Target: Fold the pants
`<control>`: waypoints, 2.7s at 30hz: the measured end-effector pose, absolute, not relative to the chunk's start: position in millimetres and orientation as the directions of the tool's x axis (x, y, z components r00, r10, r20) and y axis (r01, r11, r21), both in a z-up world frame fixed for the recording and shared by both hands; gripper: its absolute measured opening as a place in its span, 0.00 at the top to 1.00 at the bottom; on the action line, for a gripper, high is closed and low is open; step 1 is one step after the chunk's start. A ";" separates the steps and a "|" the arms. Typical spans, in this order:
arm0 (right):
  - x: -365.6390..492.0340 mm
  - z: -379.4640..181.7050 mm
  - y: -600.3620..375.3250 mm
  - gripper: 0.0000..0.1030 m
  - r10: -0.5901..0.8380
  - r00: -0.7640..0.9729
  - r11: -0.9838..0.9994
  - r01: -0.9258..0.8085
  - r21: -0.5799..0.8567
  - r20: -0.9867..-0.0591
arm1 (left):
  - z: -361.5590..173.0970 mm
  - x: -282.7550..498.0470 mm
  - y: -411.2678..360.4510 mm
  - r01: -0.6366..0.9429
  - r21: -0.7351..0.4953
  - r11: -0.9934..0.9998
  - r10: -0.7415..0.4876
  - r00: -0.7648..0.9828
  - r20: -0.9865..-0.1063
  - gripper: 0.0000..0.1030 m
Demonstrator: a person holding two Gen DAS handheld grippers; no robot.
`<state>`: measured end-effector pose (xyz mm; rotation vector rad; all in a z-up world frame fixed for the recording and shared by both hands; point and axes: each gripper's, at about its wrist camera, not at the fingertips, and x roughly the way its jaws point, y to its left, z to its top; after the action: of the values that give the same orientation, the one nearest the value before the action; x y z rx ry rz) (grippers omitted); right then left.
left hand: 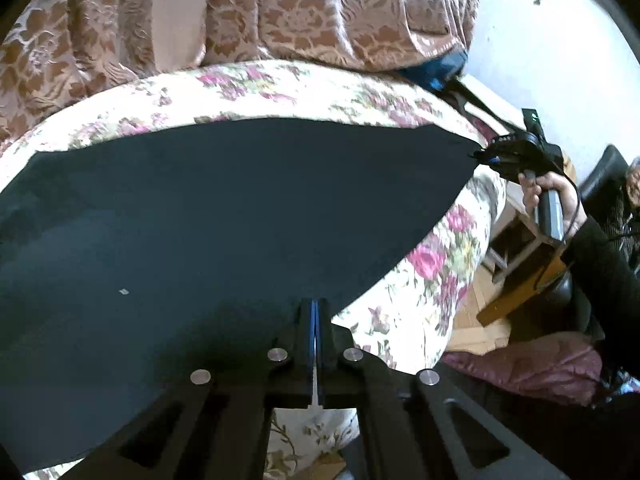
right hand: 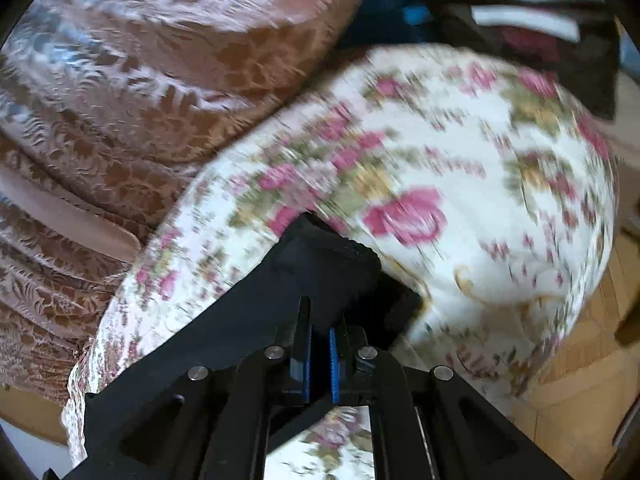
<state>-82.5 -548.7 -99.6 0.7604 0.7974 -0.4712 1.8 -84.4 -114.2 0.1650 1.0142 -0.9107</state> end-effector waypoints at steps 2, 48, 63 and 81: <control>-86.5 -115.7 -552.2 0.94 -0.092 0.592 0.619 0.663 0.420 -0.800 | -118.0 -1.8 -87.9 0.726 -0.277 0.630 -0.575 0.196 -0.794 1.00; -59.5 -169.6 -325.0 0.81 0.615 0.477 0.616 0.208 0.760 -0.628 | -103.9 7.0 33.4 0.376 -0.430 0.821 -0.564 0.419 -0.711 0.75; 78.0 -82.8 -227.9 0.54 0.780 0.316 0.617 -0.242 0.749 -0.540 | -113.0 28.3 58.2 0.267 -0.275 0.924 -0.379 0.526 -0.761 0.74; 264.7 -152.9 -60.2 0.52 0.750 -0.069 0.600 -0.349 0.720 -0.658 | -133.5 38.4 82.1 0.238 -0.387 0.891 -0.454 0.499 -0.738 0.74</control>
<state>264.7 -60.2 -152.9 0.3771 1.3602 0.9389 38.4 82.1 -133.5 -0.2472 0.9620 -0.4234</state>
